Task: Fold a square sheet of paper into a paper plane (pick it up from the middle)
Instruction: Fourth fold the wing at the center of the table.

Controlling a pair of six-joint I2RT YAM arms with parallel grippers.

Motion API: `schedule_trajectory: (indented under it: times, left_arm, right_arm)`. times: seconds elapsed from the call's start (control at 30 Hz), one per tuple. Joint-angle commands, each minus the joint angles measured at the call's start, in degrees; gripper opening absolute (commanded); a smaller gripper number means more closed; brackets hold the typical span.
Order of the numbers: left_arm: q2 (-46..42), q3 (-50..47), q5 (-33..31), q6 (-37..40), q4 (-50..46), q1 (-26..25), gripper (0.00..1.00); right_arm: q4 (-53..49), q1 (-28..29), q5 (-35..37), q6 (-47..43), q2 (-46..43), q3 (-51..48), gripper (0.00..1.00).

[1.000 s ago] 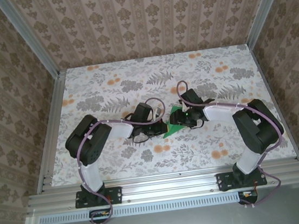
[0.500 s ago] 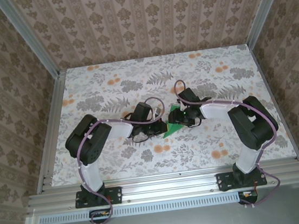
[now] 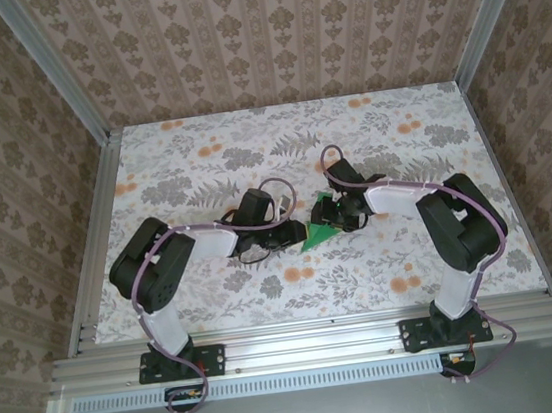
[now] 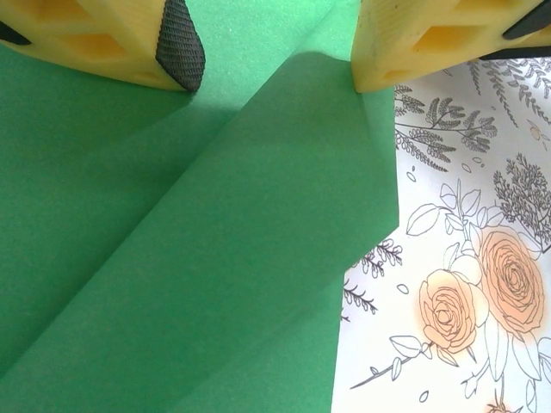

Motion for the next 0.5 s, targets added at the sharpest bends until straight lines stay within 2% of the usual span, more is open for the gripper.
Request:
schedule_trajectory:
  times: [0.0, 0.2, 0.47]
  left_arm:
    - [-2.2, -0.7, -2.4, 0.8, -0.3, 0.0, 0.28]
    - [-0.9, 0.4, -4.5, 0.1, -0.3, 0.2, 0.29]
    - [3.0, 3.2, -0.2, -0.9, 3.1, 0.2, 0.32]
  right_arm:
    - [-8.3, -0.3, 7.3, 1.1, 5.1, -1.4, 0.56]
    - [-9.9, -0.3, 8.4, 0.6, 6.1, -1.2, 0.56]
    - [-10.5, -0.3, 8.2, 0.6, 6.6, -0.8, 0.56]
